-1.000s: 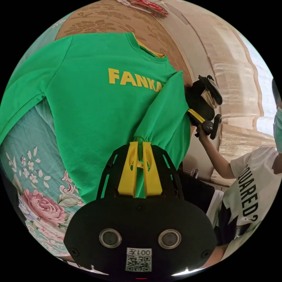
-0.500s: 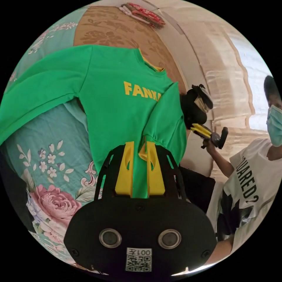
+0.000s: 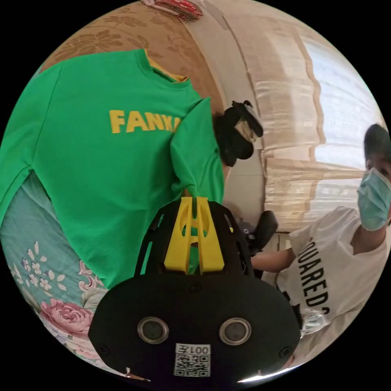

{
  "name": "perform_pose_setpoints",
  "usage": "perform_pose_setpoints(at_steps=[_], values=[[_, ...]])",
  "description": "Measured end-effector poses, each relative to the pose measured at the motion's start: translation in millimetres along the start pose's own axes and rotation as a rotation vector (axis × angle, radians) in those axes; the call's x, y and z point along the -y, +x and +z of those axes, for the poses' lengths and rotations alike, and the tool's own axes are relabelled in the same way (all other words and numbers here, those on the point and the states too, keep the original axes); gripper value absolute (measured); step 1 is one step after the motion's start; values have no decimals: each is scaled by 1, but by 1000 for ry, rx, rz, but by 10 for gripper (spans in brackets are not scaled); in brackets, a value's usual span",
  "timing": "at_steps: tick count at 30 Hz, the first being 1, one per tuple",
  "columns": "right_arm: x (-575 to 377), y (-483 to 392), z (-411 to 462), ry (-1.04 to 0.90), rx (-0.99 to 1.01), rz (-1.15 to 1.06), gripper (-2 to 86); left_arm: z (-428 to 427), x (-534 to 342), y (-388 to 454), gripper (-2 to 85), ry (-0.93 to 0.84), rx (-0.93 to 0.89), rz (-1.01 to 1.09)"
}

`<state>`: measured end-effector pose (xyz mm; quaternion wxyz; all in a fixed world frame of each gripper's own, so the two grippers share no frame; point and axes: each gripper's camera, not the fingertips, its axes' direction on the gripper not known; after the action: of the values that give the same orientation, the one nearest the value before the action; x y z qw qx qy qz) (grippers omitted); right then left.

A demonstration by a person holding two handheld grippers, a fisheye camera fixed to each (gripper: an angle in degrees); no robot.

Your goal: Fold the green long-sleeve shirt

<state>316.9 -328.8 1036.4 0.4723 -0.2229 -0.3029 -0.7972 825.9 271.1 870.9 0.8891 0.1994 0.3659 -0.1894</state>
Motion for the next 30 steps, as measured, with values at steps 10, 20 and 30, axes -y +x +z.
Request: perform_pose_setpoints(at_steps=[10,20,30], values=[[5,5,-5,70,65,100,120,1,-1,58,-10,53,-442,-42],[-6,-4,-37,156,53,110,13,6,-35,17,-9,-225,153,-120],[8,-53,-70,108,-29,-106,5,16,-67,36,33,-359,415,21]])
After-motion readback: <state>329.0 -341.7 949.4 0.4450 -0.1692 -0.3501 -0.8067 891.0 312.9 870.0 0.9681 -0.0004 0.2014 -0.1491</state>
